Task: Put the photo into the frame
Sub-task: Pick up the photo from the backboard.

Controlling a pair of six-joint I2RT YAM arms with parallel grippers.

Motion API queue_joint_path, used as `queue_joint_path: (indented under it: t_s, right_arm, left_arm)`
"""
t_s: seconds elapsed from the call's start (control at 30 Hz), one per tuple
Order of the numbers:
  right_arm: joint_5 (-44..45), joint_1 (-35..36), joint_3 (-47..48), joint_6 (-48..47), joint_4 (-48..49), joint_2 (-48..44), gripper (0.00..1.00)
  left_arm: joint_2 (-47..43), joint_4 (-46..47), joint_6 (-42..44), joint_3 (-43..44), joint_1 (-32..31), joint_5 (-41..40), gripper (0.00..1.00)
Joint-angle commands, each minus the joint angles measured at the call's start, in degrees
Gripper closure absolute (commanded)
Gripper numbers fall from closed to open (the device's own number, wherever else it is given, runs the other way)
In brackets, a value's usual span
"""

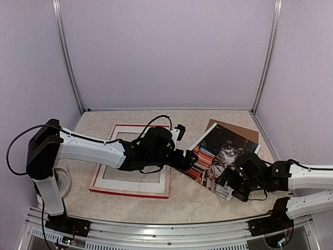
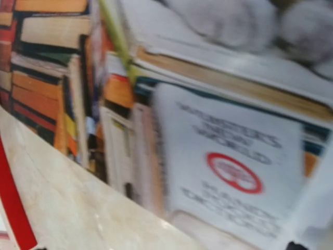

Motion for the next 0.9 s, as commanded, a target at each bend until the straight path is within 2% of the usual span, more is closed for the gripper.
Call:
queue_joint_path:
  t_s: [0.0, 0.53, 0.87]
  right_arm:
    - [0.9, -0.3, -2.8, 4.9, -3.8, -4.2, 0.01]
    - [3.0, -0.3, -4.4, 7.1, -5.6, -3.9, 0.01]
    - [6.7, -0.3, -6.3, 9.7, -4.9, -6.7, 0.01]
  left_arm:
    - [3.6, -2.3, 0.9, 3.4, -1.3, 2.5, 0.01]
    - [11.3, -4.3, -1.8, 8.8, -2.0, 2.5, 0.01]
    - [16.5, -6.9, -2.9, 12.6, -2.0, 2.2, 0.01]
